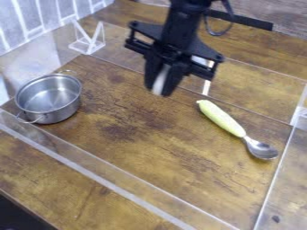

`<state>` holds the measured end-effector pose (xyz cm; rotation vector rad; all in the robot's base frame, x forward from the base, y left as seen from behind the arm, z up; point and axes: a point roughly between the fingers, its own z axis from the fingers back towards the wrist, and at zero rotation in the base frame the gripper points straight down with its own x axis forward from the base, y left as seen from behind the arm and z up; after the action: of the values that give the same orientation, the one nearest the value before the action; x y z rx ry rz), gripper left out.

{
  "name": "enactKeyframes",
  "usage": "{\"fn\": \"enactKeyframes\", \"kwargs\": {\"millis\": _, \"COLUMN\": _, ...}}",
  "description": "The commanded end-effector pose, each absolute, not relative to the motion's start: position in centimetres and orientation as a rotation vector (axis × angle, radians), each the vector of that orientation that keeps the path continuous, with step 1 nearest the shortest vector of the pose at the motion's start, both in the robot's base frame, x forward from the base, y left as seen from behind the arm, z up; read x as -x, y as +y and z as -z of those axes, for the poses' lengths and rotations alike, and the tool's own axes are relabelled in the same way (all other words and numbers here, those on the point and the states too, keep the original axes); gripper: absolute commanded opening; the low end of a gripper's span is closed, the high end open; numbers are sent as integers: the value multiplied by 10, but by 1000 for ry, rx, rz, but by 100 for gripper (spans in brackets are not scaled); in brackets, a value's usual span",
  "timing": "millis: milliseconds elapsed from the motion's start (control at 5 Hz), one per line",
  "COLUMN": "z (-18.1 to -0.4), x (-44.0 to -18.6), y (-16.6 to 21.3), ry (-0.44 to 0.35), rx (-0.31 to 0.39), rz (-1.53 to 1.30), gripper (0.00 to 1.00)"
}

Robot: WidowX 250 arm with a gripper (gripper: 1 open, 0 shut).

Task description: Put the mushroom in the silver pot

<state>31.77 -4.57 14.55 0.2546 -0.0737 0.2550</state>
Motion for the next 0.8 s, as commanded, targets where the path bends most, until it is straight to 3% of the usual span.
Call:
{"fn": "enactKeyframes", "kwargs": {"millis": 0, "z": -157, "x": -310, "y": -5, "ry": -130, "rx": -252, "rz": -371, "gripper": 0}}
{"fn": "enactKeyframes", "kwargs": {"millis": 600, "z": -149, "x": -276, "y": 101, "ry": -96, "rx": -214, "rz": -514, "gripper": 0}}
